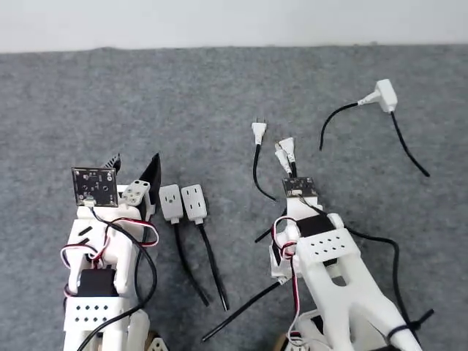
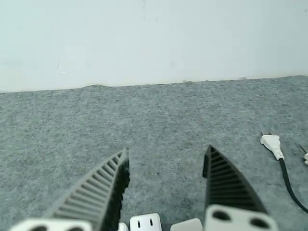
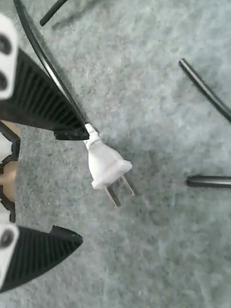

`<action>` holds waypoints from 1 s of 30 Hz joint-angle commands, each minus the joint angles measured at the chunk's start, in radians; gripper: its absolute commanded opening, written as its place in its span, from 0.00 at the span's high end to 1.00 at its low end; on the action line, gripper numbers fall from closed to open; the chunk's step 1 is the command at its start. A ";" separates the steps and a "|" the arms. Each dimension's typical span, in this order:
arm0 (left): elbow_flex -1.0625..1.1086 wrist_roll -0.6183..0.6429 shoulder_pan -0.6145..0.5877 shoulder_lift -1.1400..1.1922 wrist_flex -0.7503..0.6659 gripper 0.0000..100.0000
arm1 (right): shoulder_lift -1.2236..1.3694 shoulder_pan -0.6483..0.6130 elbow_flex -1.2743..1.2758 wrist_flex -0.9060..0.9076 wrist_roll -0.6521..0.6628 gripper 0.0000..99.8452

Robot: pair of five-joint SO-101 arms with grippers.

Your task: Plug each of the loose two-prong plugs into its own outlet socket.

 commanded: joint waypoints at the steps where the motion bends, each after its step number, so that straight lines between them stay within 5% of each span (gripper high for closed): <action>1: -0.002 0.000 0.009 -0.011 -0.031 0.75 | -0.010 0.002 0.032 -0.091 -0.006 0.72; 8: -0.002 0.000 0.009 -0.011 -0.031 0.75 | -0.010 -0.047 0.226 -0.375 -0.057 0.72; 13: -0.002 0.000 0.009 -0.011 -0.031 0.75 | -0.010 -0.068 0.224 -0.387 -0.078 0.74; 18: -0.002 0.000 0.009 -0.011 -0.031 0.75 | -0.012 -0.064 0.224 -0.392 -0.054 1.00; 30: -0.002 0.000 0.009 -0.011 -0.031 0.75 | -0.022 -0.041 0.149 -0.315 -0.028 0.99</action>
